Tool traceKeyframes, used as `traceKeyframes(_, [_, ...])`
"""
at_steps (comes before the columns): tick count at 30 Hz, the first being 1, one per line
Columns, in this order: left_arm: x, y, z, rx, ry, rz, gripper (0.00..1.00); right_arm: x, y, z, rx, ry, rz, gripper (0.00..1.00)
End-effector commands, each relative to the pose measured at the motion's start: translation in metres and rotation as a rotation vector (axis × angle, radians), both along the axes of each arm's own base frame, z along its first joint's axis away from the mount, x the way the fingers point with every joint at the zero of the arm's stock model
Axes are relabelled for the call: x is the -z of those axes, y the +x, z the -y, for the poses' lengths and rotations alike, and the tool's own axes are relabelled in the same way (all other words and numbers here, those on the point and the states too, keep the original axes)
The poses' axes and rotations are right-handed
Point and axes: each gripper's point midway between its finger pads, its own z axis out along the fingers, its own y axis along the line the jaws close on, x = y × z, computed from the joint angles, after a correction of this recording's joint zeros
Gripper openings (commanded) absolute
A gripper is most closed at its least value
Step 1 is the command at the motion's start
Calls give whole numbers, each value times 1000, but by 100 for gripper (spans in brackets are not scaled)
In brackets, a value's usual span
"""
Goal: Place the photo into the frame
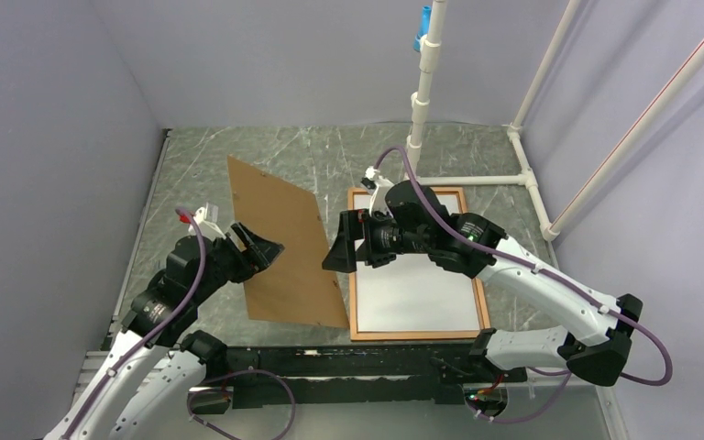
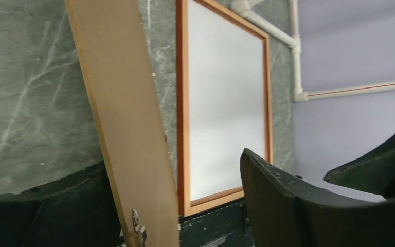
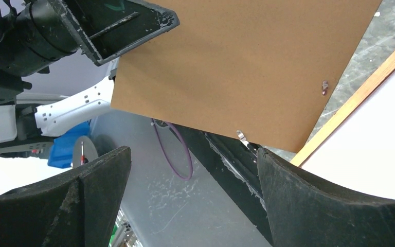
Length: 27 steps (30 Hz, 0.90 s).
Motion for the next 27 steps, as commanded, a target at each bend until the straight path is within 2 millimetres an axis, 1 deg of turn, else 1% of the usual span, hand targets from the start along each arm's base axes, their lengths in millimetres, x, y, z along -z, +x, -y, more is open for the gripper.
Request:
traceKeyframes(1, [-10,0,-2,12,38,11,73,-10,3,-8,-4,54,16,94])
traceKeyframes(6, [-5,2,-11,-21,96,-17,57,-6,4,-6,3,42,16,94])
traceKeyframes(8, [-5,0,-15,-34,112,-23,47,-5,5,-6,6,40,16,94])
traceKeyframes(9, [-6,-1,-17,-40,119,-23,41,-4,5,-6,6,38,16,94])
traceKeyframes(12, [-10,-4,-25,-63,137,-22,29,0,7,-5,12,28,15,94])
traceKeyframes(16, [-18,-8,-32,-84,141,-5,18,4,9,-4,17,19,14,94])
traceKeyframes(20, [-29,-12,-36,-95,130,19,14,8,12,1,32,7,17,94])
traceKeyframes(23, [-40,-15,-38,-97,111,47,13,13,16,9,62,-11,20,94])
traceKeyframes(25, [-42,-17,-38,-94,103,60,13,18,19,15,84,-21,18,94])
traceKeyframes(26, [-41,-17,-37,-92,102,62,14,21,20,18,94,-24,15,94])
traceKeyframes(27, [-40,-16,-37,-89,104,61,19,24,22,21,106,-26,9,94])
